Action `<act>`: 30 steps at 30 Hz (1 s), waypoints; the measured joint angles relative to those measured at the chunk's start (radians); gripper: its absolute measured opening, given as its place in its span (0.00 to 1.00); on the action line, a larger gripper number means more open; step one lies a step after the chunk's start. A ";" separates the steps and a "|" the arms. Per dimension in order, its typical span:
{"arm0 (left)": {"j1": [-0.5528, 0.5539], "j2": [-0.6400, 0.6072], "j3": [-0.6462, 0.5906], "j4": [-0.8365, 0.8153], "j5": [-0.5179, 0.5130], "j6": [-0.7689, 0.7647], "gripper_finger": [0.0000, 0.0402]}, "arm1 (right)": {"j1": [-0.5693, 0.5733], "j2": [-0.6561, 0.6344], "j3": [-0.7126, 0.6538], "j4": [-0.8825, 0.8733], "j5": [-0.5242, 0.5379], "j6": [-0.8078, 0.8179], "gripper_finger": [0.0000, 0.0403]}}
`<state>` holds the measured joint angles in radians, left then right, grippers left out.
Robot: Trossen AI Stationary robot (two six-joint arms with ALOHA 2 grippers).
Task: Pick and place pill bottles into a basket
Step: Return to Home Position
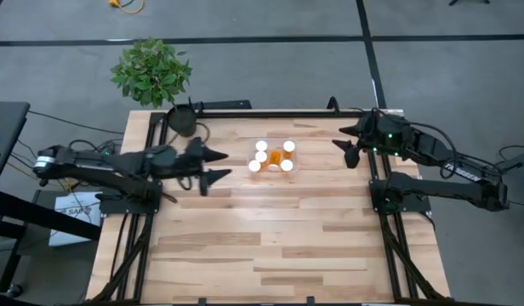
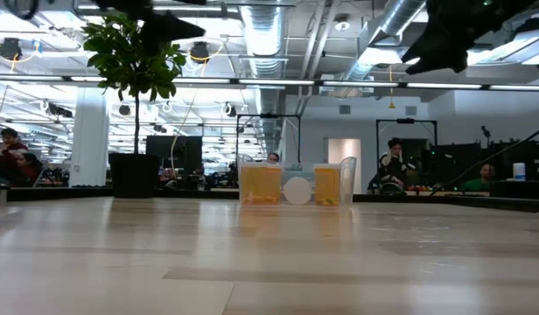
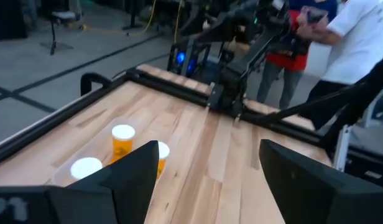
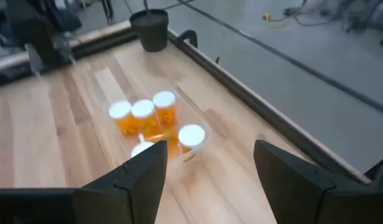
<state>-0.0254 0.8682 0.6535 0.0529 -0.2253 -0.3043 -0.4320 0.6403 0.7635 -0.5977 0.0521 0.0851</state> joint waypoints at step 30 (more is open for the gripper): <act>0.002 -0.739 -0.593 0.119 -0.024 -0.104 0.67 | 0.026 0.002 0.000 0.256 -0.394 -0.068 0.58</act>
<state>-0.0237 0.1291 0.0606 0.1721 -0.2495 -0.4080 -0.4061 0.6428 0.7635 -0.3420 -0.3416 0.0174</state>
